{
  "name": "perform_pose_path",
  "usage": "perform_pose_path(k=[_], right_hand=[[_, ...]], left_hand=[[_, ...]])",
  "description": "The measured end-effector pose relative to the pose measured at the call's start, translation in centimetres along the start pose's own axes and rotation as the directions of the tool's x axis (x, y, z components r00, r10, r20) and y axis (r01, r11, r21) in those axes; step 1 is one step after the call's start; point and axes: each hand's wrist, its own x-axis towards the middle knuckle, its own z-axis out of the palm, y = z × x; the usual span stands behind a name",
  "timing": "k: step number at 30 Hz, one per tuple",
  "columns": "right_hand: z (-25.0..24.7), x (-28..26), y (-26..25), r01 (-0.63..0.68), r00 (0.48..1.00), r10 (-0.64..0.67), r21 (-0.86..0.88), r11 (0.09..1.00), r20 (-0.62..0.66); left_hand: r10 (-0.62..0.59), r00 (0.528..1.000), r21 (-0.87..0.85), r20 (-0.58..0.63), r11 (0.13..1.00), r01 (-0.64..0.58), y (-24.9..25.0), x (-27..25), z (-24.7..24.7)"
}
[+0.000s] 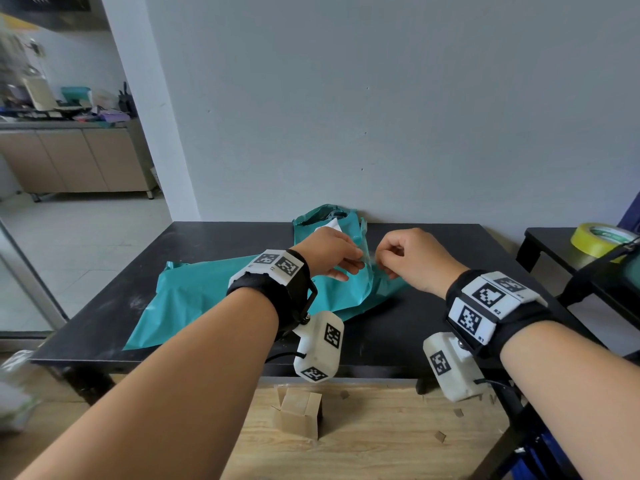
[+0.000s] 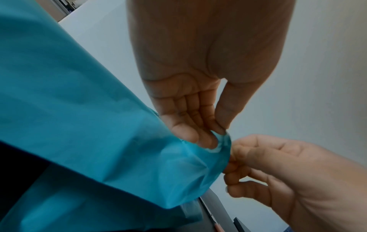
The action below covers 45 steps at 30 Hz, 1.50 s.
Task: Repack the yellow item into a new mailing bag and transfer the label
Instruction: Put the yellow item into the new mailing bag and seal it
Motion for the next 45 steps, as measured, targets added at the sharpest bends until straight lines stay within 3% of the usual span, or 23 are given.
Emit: perform_pose_path(k=[7, 13, 21, 28, 32, 34, 37, 39, 42, 45], right_hand=[[0.0, -0.1, -0.2, 0.005, 1.000, -0.004, 0.039, 0.999, -0.016], [-0.2, 0.2, 0.1, -0.041, 0.999, 0.042, 0.125, 0.991, -0.010], [0.2, 0.7, 0.0, -0.038, 0.997, 0.035, -0.051, 0.998, -0.066], [0.2, 1.3, 0.2, -0.079, 0.989, 0.061, -0.131, 0.988, -0.138], [0.1, 1.6, 0.9, -0.147, 0.981, 0.129, -0.120, 0.982, -0.148], [-0.5, 1.8, 1.8, -0.242, 0.957, 0.235, -0.023, 0.970, -0.170], [-1.7, 1.5, 3.0, -0.394, 0.893, 0.448, 0.406, 0.825, -0.042], [-2.3, 1.1, 3.0, -0.395, 0.897, 0.434, 0.580, 0.712, 0.079], [-2.3, 0.8, 2.1, -0.378, 0.926, 0.323, 0.474, 0.795, 0.197], [-2.0, 0.8, 1.3, -0.309, 0.947, 0.248, 0.363, 0.879, 0.204]], left_hand=[[0.018, 0.999, -0.102, -0.046, 0.995, -0.023, 0.3, 0.1, 0.7], [0.130, 0.987, 0.038, -0.099, 0.991, -0.127, -0.4, 0.3, 0.6], [0.175, 0.975, 0.201, -0.136, 0.969, -0.145, 0.5, 0.4, 1.2], [0.167, 0.980, 0.212, -0.112, 0.967, -0.140, 0.9, 0.5, 1.2], [0.146, 0.986, 0.230, -0.085, 0.965, -0.123, 0.8, 0.5, 1.2], [0.116, 0.992, 0.244, -0.040, 0.964, -0.103, 0.7, 0.3, 1.0], [0.097, 0.995, 0.229, -0.034, 0.969, -0.087, 0.5, 0.1, 0.5], [0.105, 0.993, 0.202, -0.056, 0.975, -0.092, 0.4, 0.3, 0.4], [0.109, 0.993, 0.185, -0.052, 0.978, -0.098, 0.6, 0.6, 1.0], [0.109, 0.993, 0.215, -0.050, 0.972, -0.096, 0.7, 0.7, 1.4]])
